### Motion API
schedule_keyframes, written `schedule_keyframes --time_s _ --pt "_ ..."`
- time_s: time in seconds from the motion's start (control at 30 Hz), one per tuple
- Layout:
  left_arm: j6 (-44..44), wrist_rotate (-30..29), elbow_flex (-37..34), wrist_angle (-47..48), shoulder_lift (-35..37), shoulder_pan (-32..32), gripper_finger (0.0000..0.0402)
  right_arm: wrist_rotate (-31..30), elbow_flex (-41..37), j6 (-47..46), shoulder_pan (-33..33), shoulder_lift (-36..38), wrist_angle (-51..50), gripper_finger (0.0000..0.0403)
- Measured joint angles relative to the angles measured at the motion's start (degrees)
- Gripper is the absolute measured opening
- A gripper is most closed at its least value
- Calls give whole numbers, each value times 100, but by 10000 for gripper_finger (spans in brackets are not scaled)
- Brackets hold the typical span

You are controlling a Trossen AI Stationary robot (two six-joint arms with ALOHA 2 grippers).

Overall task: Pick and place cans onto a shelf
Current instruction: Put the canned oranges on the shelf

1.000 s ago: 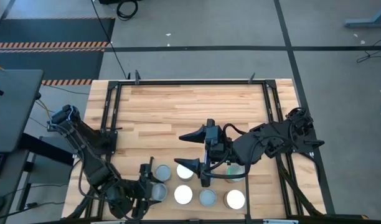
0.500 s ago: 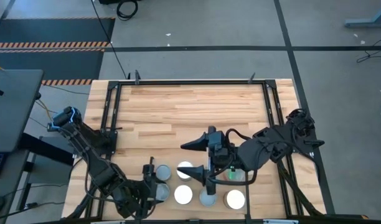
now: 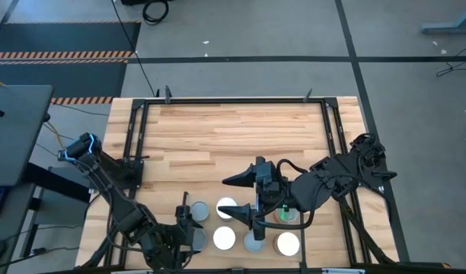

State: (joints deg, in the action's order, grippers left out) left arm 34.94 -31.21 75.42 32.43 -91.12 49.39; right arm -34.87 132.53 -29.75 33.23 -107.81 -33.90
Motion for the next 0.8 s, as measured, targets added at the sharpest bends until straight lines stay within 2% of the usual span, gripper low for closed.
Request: schedule_keyframes --time_s 0.43,0.8 --pt "-75 -14 5 86 76 33 347 2 0 -29 11 2 -12 346" --pt "-114 -128 291 567 76 74 347 2 0 -30 31 2 -12 346"
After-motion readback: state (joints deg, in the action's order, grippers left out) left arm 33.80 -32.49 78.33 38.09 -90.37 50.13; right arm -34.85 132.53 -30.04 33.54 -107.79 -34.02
